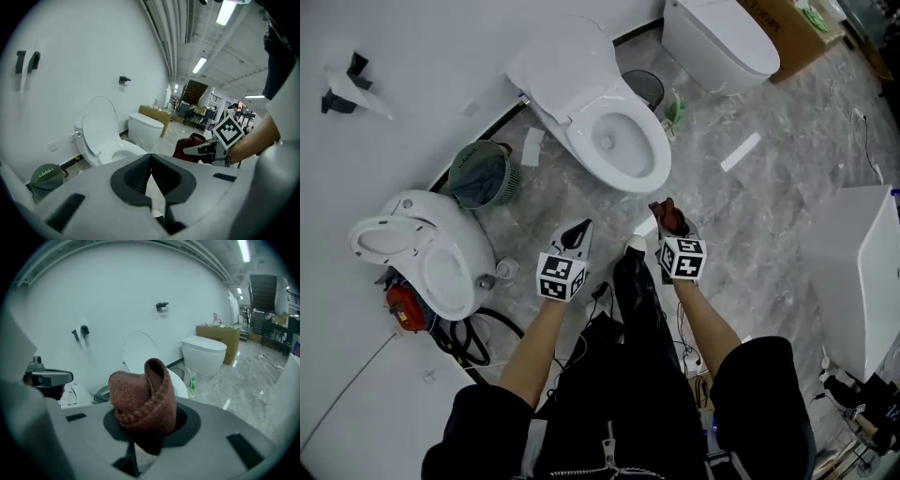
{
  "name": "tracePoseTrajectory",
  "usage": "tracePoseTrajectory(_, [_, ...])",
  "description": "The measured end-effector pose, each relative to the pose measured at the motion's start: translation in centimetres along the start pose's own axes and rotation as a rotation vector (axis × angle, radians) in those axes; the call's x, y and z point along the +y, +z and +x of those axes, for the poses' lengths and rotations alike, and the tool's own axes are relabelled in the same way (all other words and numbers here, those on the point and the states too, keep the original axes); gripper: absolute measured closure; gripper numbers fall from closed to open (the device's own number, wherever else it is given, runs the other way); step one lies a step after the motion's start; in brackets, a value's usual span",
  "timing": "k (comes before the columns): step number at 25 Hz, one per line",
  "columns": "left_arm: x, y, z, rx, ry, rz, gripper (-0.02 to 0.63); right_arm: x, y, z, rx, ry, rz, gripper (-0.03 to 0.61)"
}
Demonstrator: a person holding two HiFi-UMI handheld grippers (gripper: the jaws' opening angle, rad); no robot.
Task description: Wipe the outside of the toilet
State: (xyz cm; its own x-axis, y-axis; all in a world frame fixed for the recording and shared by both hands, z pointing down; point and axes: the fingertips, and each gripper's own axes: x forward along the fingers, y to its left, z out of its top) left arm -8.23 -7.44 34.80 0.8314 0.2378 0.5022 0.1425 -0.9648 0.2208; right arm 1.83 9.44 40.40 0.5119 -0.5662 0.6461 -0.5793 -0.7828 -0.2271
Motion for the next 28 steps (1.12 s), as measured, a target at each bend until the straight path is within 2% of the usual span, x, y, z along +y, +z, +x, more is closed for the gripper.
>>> tracePoseTrajectory(3, [-1.9,3.8,-4.4,-0.083,-0.005,0.018,0.606,4.0,3.0,-5.1,-0.077,0.036,-0.029,0.495])
tracePoseTrajectory(8, [-3.6,9.7,-11.0,-0.209,0.004,0.106,0.606,9.6,8.6,-11.8,-0.210,0.083,-0.088,0.495])
tracePoseTrajectory(14, [-5.7,14.7,-18.8,-0.343,0.017,0.181,0.606,14.8,13.8,-19.7,-0.359,0.121,-0.166,0.495])
tracePoseTrajectory(20, [-7.3,17.4,-22.9,-0.403,-0.008,0.239,0.606,18.3,16.7,-24.4,-0.464,0.127,-0.152,0.497])
tracePoseTrajectory(28, [-9.1,17.8,-23.8,-0.431,-0.011,0.243,0.606,17.6,16.4,-27.7,-0.540,0.101,-0.139,0.497])
